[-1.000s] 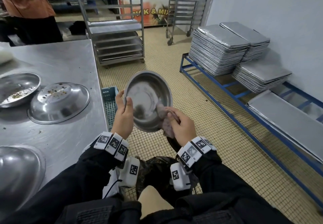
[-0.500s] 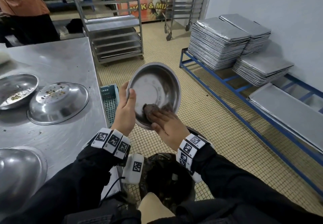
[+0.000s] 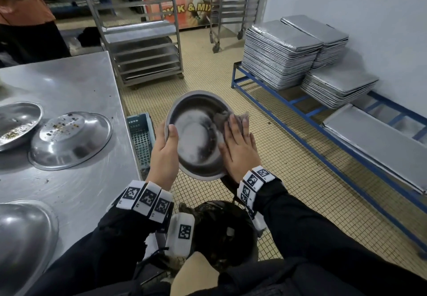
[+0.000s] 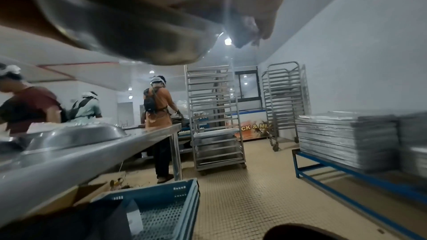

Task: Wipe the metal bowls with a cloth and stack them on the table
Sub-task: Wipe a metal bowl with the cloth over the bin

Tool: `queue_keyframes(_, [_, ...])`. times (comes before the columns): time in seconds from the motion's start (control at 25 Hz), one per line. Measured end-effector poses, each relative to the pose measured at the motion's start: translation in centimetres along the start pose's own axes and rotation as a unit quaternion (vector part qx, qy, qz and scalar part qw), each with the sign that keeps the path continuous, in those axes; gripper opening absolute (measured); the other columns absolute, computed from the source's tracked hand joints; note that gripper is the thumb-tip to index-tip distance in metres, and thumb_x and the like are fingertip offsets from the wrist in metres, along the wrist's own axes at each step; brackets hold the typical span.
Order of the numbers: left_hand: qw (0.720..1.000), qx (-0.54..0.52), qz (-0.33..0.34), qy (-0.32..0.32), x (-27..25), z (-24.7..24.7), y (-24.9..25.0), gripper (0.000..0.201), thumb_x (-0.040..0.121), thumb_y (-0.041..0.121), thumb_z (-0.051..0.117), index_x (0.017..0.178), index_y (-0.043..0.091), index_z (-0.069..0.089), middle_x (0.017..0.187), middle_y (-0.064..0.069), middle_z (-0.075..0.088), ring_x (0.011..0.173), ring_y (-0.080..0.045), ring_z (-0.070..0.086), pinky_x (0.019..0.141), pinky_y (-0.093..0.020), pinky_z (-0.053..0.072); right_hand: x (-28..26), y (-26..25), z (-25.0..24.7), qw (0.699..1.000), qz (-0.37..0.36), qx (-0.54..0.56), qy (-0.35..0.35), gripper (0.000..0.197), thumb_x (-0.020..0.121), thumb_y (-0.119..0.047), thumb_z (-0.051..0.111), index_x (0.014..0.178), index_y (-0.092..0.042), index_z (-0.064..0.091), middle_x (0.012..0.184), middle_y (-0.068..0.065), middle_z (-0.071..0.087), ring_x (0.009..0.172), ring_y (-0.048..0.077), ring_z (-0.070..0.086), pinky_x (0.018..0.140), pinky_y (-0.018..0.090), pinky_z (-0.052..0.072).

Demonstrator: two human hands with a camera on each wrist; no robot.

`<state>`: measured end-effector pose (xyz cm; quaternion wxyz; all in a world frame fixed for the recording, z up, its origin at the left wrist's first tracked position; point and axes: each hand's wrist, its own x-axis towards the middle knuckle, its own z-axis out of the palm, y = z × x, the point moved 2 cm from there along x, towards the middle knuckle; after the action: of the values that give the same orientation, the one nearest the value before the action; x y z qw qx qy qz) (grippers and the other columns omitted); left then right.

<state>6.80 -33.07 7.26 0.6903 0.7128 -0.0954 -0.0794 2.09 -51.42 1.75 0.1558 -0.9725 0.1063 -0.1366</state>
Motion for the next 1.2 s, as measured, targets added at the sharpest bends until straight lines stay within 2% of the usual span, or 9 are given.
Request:
queue_keyframes(0.12, [1.000,-0.009,0.005,-0.007,0.0,-0.5,0.7,0.040,0.103,0.044,0.034,0.138,0.030,0.048,0.122,0.013,0.059,0.113,-0.004,0.054,0.091,-0.022,0.044,0.6,-0.6,-0.7,0.993,-0.015,0.101,0.057,0.066,0.098,-0.048,0.020,0.151,-0.018,-0.005,0.158,0.000,-0.015,0.145,0.016,-0.005,0.117,0.036,0.018])
queue_keyframes(0.24, [0.999,-0.031,-0.018,-0.038,0.5,-1.6,0.5,0.039,0.103,0.042,0.035,0.133,0.028,0.055,0.119,0.003,0.064,0.108,-0.013,0.060,0.088,-0.027,0.047,2.1,-1.0,-2.6,0.977,0.046,0.200,0.060,0.064,0.097,-0.042,0.040,0.151,-0.022,0.012,0.155,0.003,0.021,0.118,0.008,0.040,0.090,0.024,0.040])
queue_keyframes(0.36, [0.995,-0.033,-0.044,-0.080,1.1,-2.5,-0.1,0.032,0.101,0.038,0.039,0.125,0.027,0.059,0.112,-0.002,0.068,0.103,-0.022,0.064,0.086,-0.036,0.050,3.4,-0.5,-3.7,0.963,0.097,0.246,0.045,0.042,0.095,-0.029,0.052,0.135,-0.016,0.045,0.115,0.004,0.063,0.097,0.011,0.061,0.072,0.017,0.046])
queue_keyframes(0.48, [0.994,-0.029,-0.058,-0.084,1.2,-2.9,-0.3,0.032,0.098,0.028,0.049,0.129,0.023,0.053,0.109,-0.001,0.066,0.098,-0.023,0.065,0.079,-0.032,0.051,3.4,-0.2,-3.2,0.943,0.149,0.295,0.027,0.027,0.094,-0.022,0.055,0.120,-0.014,0.056,0.098,0.001,0.067,0.083,0.013,0.064,0.060,0.012,0.046])
queue_keyframes(0.64, [0.998,-0.002,-0.013,-0.066,0.3,-3.0,-0.8,0.065,0.090,0.016,0.062,0.144,0.027,0.028,0.120,0.001,0.057,0.102,-0.013,0.063,0.087,-0.031,0.055,3.0,-1.6,-2.1,0.895,0.214,0.371,0.128,0.025,0.094,-0.020,0.055,0.118,-0.015,0.056,0.103,-0.008,0.064,0.092,0.008,0.062,0.076,0.021,0.051])
queue_keyframes(0.8, [0.999,0.000,-0.009,-0.038,-0.3,-2.4,-1.5,0.075,0.093,0.010,0.058,0.147,0.035,0.011,0.125,-0.003,0.052,0.110,-0.014,0.058,0.098,-0.038,0.050,2.5,-3.4,-1.4,0.868,0.233,0.416,0.141,0.031,0.096,-0.028,0.052,0.124,-0.015,0.053,0.110,-0.003,0.064,0.096,0.011,0.062,0.073,0.017,0.047])
queue_keyframes(0.88, [1.000,-0.003,-0.020,0.006,0.4,-2.6,-1.6,0.066,0.098,0.013,0.050,0.148,0.035,0.013,0.130,-0.009,0.049,0.116,-0.023,0.054,0.104,-0.049,0.044,2.3,-3.5,-1.3,0.881,0.201,0.415,0.104,0.032,0.098,-0.033,0.047,0.126,-0.019,0.052,0.106,-0.007,0.063,0.093,0.007,0.061,0.075,0.018,0.048])
queue_keyframes(1.04, [0.999,0.020,-0.010,0.022,1.9,-3.6,-1.7,0.052,0.105,0.026,0.036,0.151,0.036,0.015,0.141,-0.007,0.043,0.124,-0.025,0.047,0.096,-0.035,0.045,1.5,-1.8,-0.3,0.932,0.138,0.333,0.042,0.030,0.098,-0.029,0.047,0.125,-0.017,0.053,0.105,-0.009,0.063,0.099,0.010,0.061,0.072,0.011,0.042])
queue_keyframes(1.2, [0.998,0.049,-0.033,-0.031,1.6,-3.4,-1.6,0.050,0.103,0.042,0.026,0.152,0.034,0.016,0.136,0.001,0.041,0.126,-0.019,0.044,0.096,-0.029,0.045,0.4,-3.8,0.7,0.962,-0.001,0.270,-0.034,0.042,0.098,-0.036,0.045,0.136,-0.020,0.045,0.124,-0.002,0.058,0.111,0.011,0.056,0.095,0.029,0.048])
